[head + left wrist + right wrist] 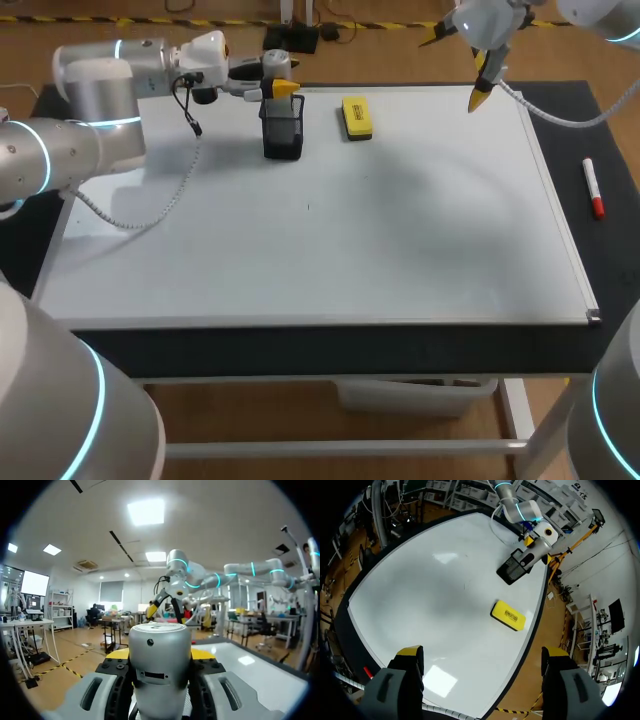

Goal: Pick up the inspection probe, press it on each red-marked spot on the whiteboard one by one, put down the probe, pick up the eraser, and wipe off all the red marks.

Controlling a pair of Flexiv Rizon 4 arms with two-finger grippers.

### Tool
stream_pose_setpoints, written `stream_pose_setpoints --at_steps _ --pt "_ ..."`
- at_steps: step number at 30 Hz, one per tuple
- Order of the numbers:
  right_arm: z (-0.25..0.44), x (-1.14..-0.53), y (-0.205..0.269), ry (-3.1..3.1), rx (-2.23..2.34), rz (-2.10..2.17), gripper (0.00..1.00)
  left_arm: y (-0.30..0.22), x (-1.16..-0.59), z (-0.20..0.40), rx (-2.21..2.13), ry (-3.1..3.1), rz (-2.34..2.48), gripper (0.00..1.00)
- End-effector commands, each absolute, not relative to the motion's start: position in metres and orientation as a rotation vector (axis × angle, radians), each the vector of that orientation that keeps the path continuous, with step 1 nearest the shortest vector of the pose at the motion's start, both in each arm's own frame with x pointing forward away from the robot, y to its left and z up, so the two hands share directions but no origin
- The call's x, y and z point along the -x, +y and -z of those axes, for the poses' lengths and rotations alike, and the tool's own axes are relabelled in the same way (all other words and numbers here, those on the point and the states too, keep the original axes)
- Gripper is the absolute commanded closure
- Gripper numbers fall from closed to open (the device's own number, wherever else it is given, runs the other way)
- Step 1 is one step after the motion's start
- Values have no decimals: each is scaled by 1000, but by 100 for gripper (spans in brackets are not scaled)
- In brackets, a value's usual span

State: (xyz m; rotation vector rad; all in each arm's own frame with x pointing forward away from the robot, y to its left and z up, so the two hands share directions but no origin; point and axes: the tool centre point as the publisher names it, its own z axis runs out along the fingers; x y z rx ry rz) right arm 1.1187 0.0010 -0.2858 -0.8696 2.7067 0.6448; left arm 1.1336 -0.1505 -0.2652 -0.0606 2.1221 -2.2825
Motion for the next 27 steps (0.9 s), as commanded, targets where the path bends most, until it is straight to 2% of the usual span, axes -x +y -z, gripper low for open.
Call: stream_pose_setpoints --at_steps 1,3,4,5,6,7,8,27 --pt "285 -1119 1 2710 874 -641 0 -151 -1138 267 51 2122 2293 100" --pt "285 -1119 1 2710 874 -641 0 -151 -1137 267 58 2122 2294 100" --pt "285 -1119 1 2710 874 -641 0 -151 -1137 267 60 2122 2295 87" --pt "285 -1119 1 2710 874 -641 0 -151 -1137 268 62 2124 2295 56" --pt "285 -1119 1 2710 874 -641 0 -151 -1136 268 62 2127 2293 17" --pt "285 -1119 1 2710 874 -641 0 -151 -1136 268 63 2128 2291 4" --pt "285 -1119 1 2710 874 -641 0 -151 -1135 268 72 2127 2287 0" --pt "285 -1119 1 2710 874 -641 0 -108 -1123 256 223 2173 1921 0"
